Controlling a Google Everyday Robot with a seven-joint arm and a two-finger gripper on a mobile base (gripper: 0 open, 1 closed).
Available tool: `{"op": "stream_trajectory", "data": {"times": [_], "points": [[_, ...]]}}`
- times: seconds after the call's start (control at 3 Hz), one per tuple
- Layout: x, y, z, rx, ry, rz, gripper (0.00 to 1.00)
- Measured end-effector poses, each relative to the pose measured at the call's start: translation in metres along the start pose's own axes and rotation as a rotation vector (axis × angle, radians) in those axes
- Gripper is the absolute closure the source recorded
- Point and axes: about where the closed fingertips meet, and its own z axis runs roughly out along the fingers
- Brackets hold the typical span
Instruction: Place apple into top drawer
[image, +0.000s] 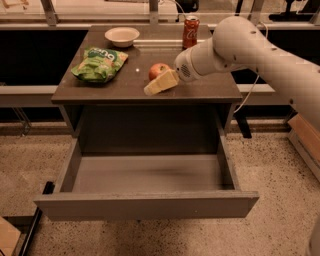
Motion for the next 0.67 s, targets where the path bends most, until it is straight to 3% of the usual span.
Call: {"op": "stream_trajectory", "data": {"times": [0.33,0.67], "points": [[-0.005,-0.011,0.032,-0.002,-0.044,0.014,0.0],[-0.005,-0.019,0.056,-0.014,-0.077,0.034,0.17]]}}
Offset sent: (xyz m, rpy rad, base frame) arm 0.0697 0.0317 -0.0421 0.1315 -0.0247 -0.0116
